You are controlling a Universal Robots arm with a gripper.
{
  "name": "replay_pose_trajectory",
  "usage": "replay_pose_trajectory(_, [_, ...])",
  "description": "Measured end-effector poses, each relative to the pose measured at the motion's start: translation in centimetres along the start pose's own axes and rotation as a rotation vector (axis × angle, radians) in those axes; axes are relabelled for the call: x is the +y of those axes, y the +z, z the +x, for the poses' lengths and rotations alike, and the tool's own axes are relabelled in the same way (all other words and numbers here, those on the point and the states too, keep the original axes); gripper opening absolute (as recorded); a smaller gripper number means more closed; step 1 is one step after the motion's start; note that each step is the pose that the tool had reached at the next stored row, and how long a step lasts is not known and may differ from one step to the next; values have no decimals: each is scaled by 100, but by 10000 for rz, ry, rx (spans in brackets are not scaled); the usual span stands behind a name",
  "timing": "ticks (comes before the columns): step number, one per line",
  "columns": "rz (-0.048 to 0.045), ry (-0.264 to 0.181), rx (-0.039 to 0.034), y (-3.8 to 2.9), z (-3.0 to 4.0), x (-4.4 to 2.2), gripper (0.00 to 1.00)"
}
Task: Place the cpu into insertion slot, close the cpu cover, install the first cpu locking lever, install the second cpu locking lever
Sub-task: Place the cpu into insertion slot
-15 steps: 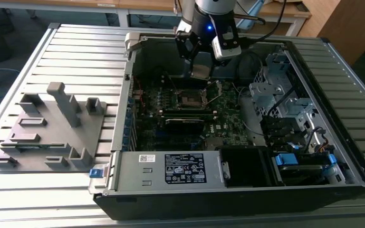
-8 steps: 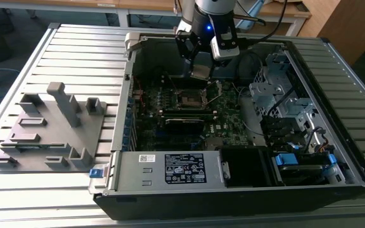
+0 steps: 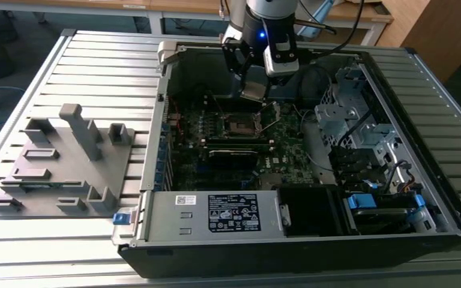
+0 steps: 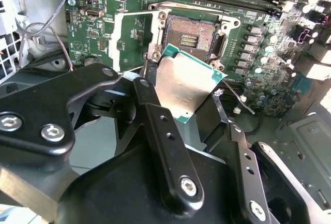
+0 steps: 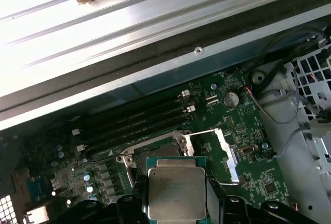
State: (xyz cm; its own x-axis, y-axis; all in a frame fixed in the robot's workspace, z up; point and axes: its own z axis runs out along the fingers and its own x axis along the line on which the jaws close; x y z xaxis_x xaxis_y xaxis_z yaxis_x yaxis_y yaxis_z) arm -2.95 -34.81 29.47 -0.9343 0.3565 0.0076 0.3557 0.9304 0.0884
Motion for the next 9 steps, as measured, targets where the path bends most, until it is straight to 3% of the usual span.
replay_pose_trajectory(4, [-1, 108, -10, 1, 0, 0, 54])
replay_pose_trajectory(9, [-6, 901, -79, 8, 0, -1, 54])
